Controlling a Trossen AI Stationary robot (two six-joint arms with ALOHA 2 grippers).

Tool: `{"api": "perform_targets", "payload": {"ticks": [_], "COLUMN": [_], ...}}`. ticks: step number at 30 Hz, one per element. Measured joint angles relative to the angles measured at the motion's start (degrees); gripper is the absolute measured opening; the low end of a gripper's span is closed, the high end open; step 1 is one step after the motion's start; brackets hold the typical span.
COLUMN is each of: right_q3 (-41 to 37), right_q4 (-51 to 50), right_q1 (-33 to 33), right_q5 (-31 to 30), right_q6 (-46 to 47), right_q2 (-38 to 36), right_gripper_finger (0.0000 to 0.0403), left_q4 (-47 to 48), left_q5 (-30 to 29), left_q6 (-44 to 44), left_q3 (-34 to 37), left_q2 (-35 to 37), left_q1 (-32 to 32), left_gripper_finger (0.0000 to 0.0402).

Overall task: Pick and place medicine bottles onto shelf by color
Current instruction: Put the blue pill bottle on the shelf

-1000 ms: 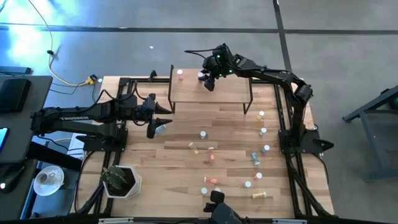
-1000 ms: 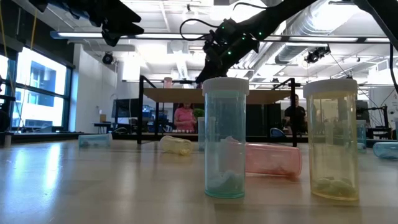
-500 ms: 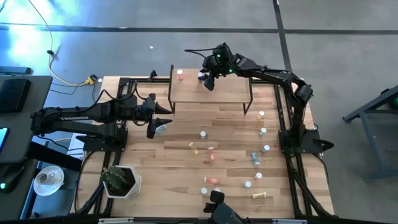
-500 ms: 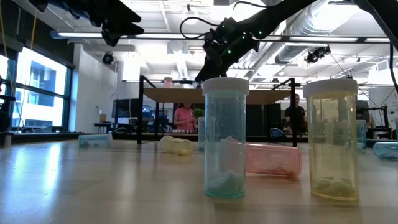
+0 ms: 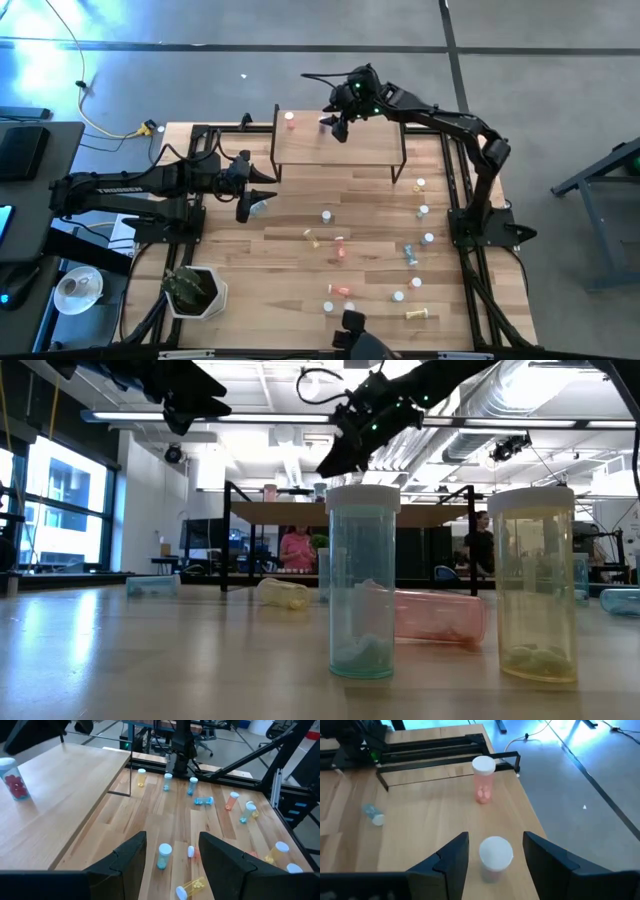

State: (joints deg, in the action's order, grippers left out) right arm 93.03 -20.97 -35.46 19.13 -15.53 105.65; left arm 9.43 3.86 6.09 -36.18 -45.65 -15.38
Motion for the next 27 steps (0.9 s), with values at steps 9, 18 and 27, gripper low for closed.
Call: {"api": "perform_targets", "payload": {"ticks": [9,18,27], "right_q3": [0.0,-8.6,-22.8], "right_q4": [-10.6,-13.6,8.7], "right_q1": [0.0,0.1,1.6], "right_q5": [1.0,2.6,4.5], "right_q6": [-2.5,-2.9,-3.0], "right_q2": [-7.2,-11.0,-11.6], "right_gripper_finger": [0.0172,0.0152,0.0142], "left_q4": [0.2,0.2,0.2], "left_q5": [0.0,0.0,0.0], "left_q6": [1.3,1.3,1.3], "left_q3": [0.0,0.0,0.0], "left_q2": [0.0,0.0,0.0], "left_q1": [0.0,0.0,0.0], "left_gripper_finger": [0.0172,0.0172,0.0172]}}
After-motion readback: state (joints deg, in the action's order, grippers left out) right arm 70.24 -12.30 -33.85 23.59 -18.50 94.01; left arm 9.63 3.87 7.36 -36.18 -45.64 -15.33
